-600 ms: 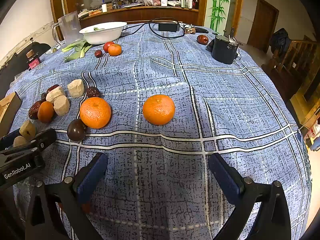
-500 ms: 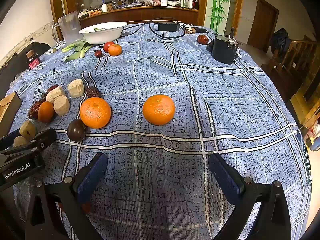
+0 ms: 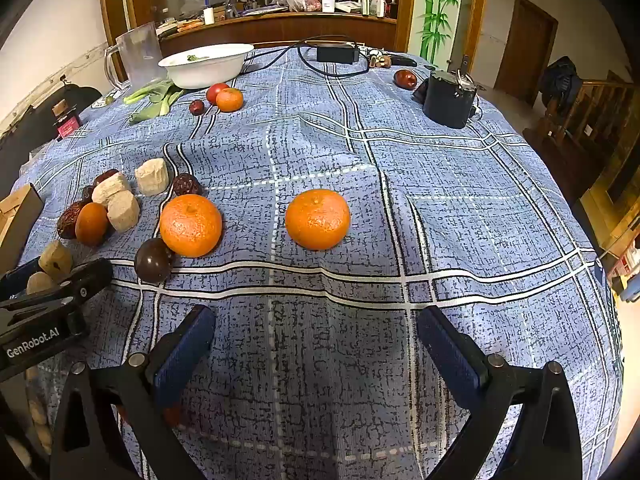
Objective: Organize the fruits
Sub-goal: 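Move both tools toward the fruit on the table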
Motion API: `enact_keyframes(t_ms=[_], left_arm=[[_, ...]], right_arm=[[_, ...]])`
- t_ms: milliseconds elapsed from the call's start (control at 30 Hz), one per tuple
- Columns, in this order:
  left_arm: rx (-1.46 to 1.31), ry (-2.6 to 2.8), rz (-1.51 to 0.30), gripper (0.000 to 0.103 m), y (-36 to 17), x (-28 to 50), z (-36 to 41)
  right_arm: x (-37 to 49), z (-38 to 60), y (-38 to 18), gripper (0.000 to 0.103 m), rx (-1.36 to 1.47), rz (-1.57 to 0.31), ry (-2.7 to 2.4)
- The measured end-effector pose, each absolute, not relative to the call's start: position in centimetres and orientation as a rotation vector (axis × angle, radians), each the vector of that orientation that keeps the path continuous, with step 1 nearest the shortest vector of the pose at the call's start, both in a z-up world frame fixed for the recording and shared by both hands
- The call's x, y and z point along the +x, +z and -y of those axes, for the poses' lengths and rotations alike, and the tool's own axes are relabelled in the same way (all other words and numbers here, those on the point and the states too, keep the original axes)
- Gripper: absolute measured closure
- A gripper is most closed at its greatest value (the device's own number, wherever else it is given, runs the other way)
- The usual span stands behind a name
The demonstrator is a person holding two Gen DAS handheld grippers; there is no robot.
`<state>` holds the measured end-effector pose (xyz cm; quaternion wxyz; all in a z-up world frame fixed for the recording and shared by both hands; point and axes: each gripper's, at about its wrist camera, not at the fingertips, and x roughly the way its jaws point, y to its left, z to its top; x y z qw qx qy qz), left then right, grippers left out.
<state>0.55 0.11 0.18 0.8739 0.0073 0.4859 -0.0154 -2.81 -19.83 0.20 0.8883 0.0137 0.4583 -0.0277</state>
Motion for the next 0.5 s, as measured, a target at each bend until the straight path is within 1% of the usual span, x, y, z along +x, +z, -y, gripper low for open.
enact_keyframes(t_ms=[200,333,500], left_arm=[[0.056,-0.113,-1.095,0.0,0.4,0.5,-0.4],[0.008,-0.132,-1.149,0.001,0.9,-0.5,-1.4],[-0.043,-0.115,-1.11,0.001,3.9,-3.3,-3.5]], right_arm=[[-1.7,20.3,-0.1,0.001,0.044,-1.015,-0.068],[-0.6,19.9,-0.1,0.001,0.058,-1.086,-0.103],[0.1,20.0,0.1,0.001,0.069,-1.164,-0.115]])
